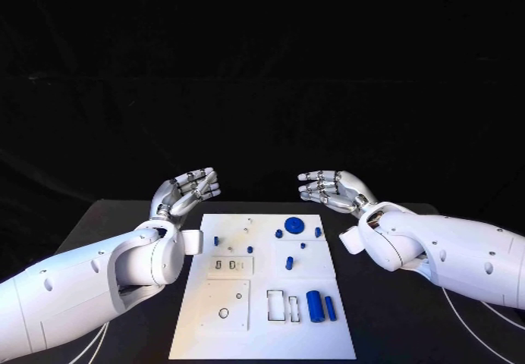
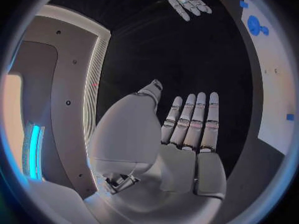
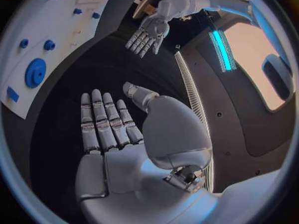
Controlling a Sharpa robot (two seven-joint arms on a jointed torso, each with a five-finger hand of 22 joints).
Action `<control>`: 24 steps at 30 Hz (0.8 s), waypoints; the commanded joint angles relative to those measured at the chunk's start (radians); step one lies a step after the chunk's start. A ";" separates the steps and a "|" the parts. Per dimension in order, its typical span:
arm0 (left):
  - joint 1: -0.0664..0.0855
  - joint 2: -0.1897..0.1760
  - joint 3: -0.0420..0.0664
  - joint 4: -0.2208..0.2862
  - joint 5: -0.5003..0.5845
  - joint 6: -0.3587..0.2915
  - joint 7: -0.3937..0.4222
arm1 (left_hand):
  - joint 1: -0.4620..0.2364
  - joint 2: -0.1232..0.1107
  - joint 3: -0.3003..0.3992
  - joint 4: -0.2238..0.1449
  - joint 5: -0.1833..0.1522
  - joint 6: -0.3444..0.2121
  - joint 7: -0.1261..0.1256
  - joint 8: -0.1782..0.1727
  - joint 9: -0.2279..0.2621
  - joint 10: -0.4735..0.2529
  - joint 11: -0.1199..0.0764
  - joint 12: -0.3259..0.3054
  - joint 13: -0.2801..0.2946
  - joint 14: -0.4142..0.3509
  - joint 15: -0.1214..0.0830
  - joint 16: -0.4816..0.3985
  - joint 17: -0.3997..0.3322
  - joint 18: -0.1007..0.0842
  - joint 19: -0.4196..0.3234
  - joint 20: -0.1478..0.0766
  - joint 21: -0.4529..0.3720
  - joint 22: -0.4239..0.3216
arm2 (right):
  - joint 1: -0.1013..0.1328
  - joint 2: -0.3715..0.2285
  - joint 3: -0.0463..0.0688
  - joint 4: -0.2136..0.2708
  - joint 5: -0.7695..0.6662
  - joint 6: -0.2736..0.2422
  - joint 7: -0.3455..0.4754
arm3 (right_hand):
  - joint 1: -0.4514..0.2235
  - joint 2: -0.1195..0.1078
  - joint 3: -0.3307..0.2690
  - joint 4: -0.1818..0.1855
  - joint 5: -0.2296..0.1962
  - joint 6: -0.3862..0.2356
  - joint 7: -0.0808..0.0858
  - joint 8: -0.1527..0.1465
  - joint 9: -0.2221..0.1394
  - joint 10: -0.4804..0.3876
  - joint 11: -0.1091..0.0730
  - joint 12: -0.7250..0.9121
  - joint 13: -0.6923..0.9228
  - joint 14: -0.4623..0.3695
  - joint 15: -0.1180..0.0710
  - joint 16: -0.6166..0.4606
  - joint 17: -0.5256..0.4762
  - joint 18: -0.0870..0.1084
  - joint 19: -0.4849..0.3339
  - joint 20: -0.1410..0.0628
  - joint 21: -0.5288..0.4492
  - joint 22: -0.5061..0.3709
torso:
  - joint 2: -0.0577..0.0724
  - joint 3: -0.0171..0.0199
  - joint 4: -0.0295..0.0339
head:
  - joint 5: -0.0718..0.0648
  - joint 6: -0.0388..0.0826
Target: Assemble the parts on the task board
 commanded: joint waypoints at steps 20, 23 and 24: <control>0.028 -0.089 0.007 0.155 -0.052 0.150 -0.078 | 0.045 -0.039 0.075 -0.050 -0.005 0.137 0.044 0.053 0.021 0.153 -0.036 -0.013 0.003 0.169 -0.047 0.055 0.044 0.030 0.110 -0.017 0.052 -0.002 | 0.075 0.039 0.014 -0.028 -0.942 0.119 -0.310 | -0.020 -0.112 0.033 -0.022 0.010 0.278 0.024 0.056 0.026 0.325 -0.094 -0.032 0.007 0.388 -0.120 0.090 0.055 0.036 0.311 -0.098 0.187 0.073 | 0.091 -0.0041 0.0360 | -0.028 0.006; 0.028 -0.098 0.007 0.175 -0.052 0.162 -0.082 | 0.044 -0.041 0.080 -0.051 -0.005 0.141 0.043 0.054 0.021 0.159 -0.038 -0.015 0.002 0.175 -0.049 0.056 0.046 0.030 0.115 -0.018 0.054 -0.002 | 0.081 0.048 0.015 -0.027 -1.037 0.136 -0.351 | -0.013 -0.115 0.017 -0.018 0.002 0.283 0.015 0.049 0.026 0.359 -0.107 -0.033 0.012 0.467 -0.145 0.123 0.085 0.038 0.395 -0.125 0.260 0.112 | 0.098 -0.0059 0.0381 | -0.032 0.011; 0.028 -0.101 0.007 0.180 -0.052 0.166 -0.083 | 0.042 -0.042 0.083 -0.051 -0.005 0.142 0.042 0.054 0.021 0.162 -0.039 -0.017 0.002 0.179 -0.050 0.056 0.048 0.030 0.119 -0.019 0.056 -0.002 | 0.083 0.052 0.015 -0.026 -1.067 0.139 -0.365 | -0.014 -0.120 0.011 -0.016 -0.001 0.286 0.012 0.047 0.026 0.364 -0.110 -0.037 0.012 0.482 -0.151 0.130 0.096 0.034 0.411 -0.135 0.282 0.125 | 0.102 -0.0070 0.0387 | -0.033 0.013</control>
